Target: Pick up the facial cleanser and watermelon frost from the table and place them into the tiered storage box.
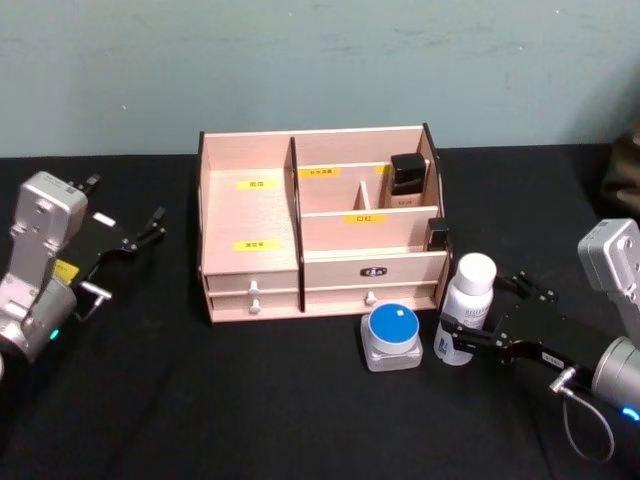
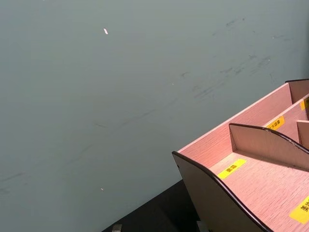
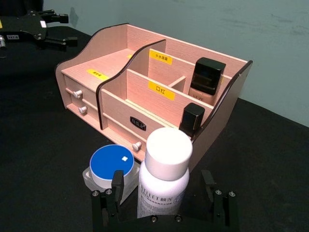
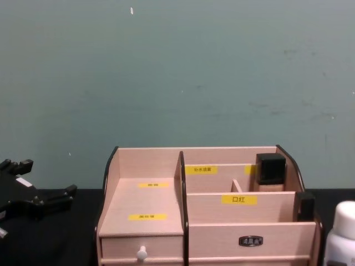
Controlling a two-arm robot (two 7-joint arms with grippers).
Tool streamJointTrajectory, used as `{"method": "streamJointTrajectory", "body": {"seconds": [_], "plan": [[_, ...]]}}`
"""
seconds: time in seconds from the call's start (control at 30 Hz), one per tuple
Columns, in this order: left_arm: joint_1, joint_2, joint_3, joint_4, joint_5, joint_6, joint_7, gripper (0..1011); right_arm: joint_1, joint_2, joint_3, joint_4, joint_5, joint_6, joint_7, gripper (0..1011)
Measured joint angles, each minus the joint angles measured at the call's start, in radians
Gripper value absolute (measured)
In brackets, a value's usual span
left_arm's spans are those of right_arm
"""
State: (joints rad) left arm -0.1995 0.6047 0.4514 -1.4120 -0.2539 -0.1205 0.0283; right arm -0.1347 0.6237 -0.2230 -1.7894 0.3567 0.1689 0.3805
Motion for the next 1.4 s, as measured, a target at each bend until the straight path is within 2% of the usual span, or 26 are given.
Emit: {"method": "streamJointTrajectory", "body": {"seconds": [0.53, 1.0, 1.4], "plan": [[0.0, 0.0, 0.0, 0.0, 0.0, 0.0, 0.0, 1001, 0.036, -0.017, -0.016, 0.034, -0.006, -0.008, 0.021, 1002], [0.0, 0.0, 0.0, 0.0, 0.0, 0.0, 0.0, 1001, 0.035, -0.017, -0.015, 0.033, -0.006, -0.008, 0.02, 1002], [0.0, 0.0, 0.0, 0.0, 0.0, 0.0, 0.0, 1001, 0.034, -0.016, -0.014, 0.032, -0.006, -0.008, 0.019, 689]]}}
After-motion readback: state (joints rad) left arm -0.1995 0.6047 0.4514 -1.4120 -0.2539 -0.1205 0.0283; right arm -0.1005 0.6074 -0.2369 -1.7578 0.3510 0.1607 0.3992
